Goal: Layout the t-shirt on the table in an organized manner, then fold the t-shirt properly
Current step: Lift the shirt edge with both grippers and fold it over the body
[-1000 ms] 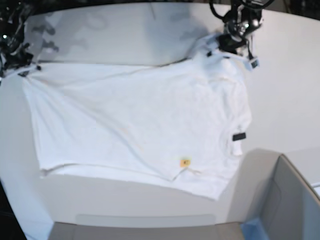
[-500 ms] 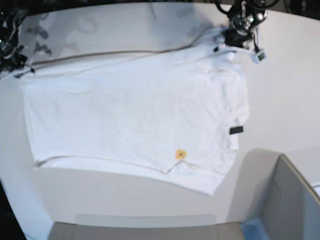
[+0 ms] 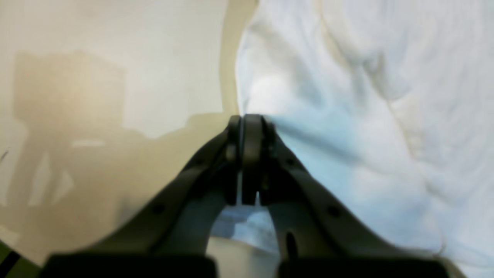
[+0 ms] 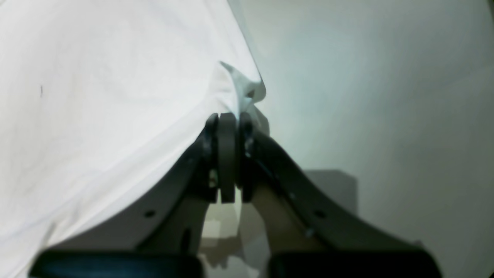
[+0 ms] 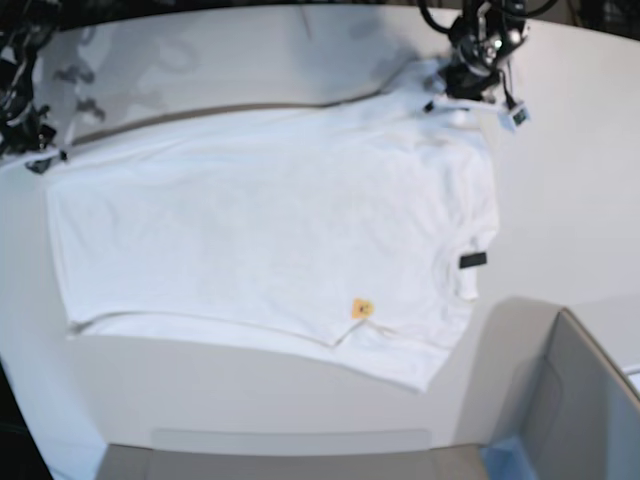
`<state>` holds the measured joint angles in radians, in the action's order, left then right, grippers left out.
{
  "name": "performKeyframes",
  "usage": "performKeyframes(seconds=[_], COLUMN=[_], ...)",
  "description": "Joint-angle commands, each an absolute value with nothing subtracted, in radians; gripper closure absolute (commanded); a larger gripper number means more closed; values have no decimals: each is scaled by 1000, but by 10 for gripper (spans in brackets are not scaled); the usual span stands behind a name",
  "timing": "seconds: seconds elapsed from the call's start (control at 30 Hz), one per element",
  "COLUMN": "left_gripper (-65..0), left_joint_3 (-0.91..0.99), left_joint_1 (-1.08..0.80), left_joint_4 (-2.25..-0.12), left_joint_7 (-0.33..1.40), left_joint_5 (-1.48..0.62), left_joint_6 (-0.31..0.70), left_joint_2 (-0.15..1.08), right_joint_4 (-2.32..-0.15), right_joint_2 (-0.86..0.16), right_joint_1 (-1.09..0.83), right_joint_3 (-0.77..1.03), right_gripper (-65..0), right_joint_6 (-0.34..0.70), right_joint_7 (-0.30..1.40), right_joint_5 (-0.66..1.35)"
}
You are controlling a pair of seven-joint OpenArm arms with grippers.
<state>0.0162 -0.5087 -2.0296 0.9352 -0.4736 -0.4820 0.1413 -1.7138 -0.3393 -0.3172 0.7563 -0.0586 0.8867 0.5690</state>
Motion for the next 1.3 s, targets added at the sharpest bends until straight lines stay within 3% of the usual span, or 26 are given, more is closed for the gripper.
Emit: performKeyframes(seconds=[0.0, 0.37, 0.63, 1.0, 1.27], left_gripper=[0, 0, 0, 0, 0], left_joint_3=[19, 36, 243, 249, 243], left_joint_1=[-509, -472, -432, -269, -119], left_joint_4=[-2048, -2048, -2048, -2025, -1874], left_joint_7=[906, 707, 704, 731, 739], left_joint_5=[-493, -872, -1095, -1102, -1101], left_joint_6=[-483, -483, -481, -483, -483], left_joint_2=[145, 259, 259, 260, 265], right_joint_4=[-1721, -1684, -1684, -1676, -1567], right_joint_2=[-360, -357, -358, -358, -360], right_joint_1=[-315, -285, -229, -150, -70], right_joint_3=[763, 714, 714, 644, 642], right_gripper=[0, 0, 0, 0, 0], right_joint_6=[-59, -59, -59, -59, -59], right_joint_7=[854, 812, 812, 812, 812], right_joint_5=[562, 561, 561, 558, 558])
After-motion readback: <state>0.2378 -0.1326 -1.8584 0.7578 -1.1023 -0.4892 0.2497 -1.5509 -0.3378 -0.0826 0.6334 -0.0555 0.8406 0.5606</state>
